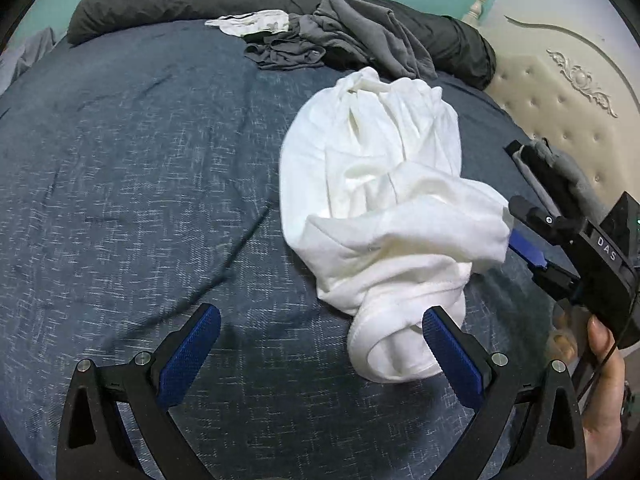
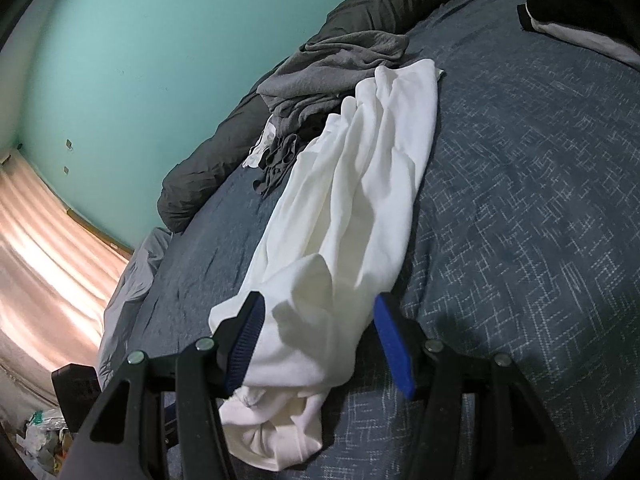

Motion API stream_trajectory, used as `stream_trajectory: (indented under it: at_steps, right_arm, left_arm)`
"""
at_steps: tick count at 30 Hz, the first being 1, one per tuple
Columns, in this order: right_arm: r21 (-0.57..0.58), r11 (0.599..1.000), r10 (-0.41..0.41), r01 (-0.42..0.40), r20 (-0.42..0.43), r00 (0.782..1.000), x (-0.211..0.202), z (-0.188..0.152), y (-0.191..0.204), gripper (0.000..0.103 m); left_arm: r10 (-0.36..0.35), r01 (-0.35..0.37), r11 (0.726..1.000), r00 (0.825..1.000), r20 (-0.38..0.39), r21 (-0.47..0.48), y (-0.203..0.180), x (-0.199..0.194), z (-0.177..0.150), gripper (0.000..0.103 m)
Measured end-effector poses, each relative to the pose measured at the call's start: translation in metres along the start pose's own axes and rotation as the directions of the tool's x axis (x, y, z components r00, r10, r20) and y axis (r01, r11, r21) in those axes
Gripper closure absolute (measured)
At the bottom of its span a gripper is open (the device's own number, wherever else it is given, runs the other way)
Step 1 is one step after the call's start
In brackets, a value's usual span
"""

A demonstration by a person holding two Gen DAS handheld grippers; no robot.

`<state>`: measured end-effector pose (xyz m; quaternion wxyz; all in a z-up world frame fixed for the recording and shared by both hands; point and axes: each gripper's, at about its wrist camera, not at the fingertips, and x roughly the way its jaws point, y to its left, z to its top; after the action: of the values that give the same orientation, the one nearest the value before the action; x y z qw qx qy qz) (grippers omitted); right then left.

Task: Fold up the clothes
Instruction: 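Lay the white shirt flat on the bed with the right tool, then grasp the white shirt hem with the left tool while the right tool holds it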

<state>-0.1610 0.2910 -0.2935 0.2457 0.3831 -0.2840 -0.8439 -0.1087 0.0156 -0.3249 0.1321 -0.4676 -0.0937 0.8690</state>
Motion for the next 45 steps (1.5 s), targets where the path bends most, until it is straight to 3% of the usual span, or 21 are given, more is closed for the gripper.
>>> stream_trajectory:
  at_steps: [11,17,20,22,23,24,31,38,43,45]
  right_arm:
    - [0.008,1.0,0.013,-0.013,-0.007,1.0,0.002,0.001,-0.001,0.045]
    - [0.014,1.0,0.01,-0.01,0.0,1.0,0.001,0.001,-0.003,0.045]
    - [0.024,1.0,0.008,-0.008,-0.003,1.0,0.001,0.002,-0.006,0.045]
    - [0.025,1.0,0.01,-0.01,-0.003,1.0,0.001,0.002,-0.007,0.045]
    - [0.024,1.0,0.011,-0.011,-0.003,1.0,0.001,0.002,-0.007,0.045]
    - [0.024,1.0,0.011,-0.011,-0.003,1.0,0.001,0.002,-0.007,0.045]
    - [0.028,1.0,0.014,-0.014,-0.005,1.0,0.002,0.001,-0.008,0.045]
    - [0.025,1.0,0.013,-0.013,-0.008,1.0,0.003,0.001,-0.008,0.045]
    - [0.027,1.0,0.009,-0.009,-0.016,1.0,0.003,0.0,-0.008,0.045]
    - [0.021,1.0,0.007,-0.006,-0.028,1.0,0.003,0.0,-0.007,0.045]
  left_arm:
    - [-0.032,0.034,0.998,0.999,-0.038,0.056,-0.011,0.01,-0.005,0.004]
    - [-0.059,0.064,0.995,0.996,-0.06,0.082,-0.016,0.015,-0.007,0.04]
    - [-0.069,0.076,0.993,0.995,-0.072,0.093,-0.019,0.018,-0.009,0.044]
    - [-0.082,0.09,0.991,0.993,-0.087,0.103,-0.022,0.023,-0.011,0.057]
    - [-0.079,0.089,0.99,0.993,-0.092,0.107,-0.023,0.025,-0.012,0.074]
    - [-0.077,0.088,0.99,0.992,-0.097,0.11,-0.024,0.027,-0.013,0.081]
    - [-0.069,0.087,0.986,0.989,-0.132,0.141,-0.028,0.033,-0.018,0.085]
    - [-0.058,0.072,0.992,0.989,-0.137,0.102,-0.019,0.036,-0.017,0.085]
    - [-0.046,0.056,0.993,0.994,-0.101,0.1,-0.017,0.026,-0.013,0.085]
    - [-0.05,0.058,0.993,0.996,-0.078,0.107,-0.016,0.019,-0.01,0.091]
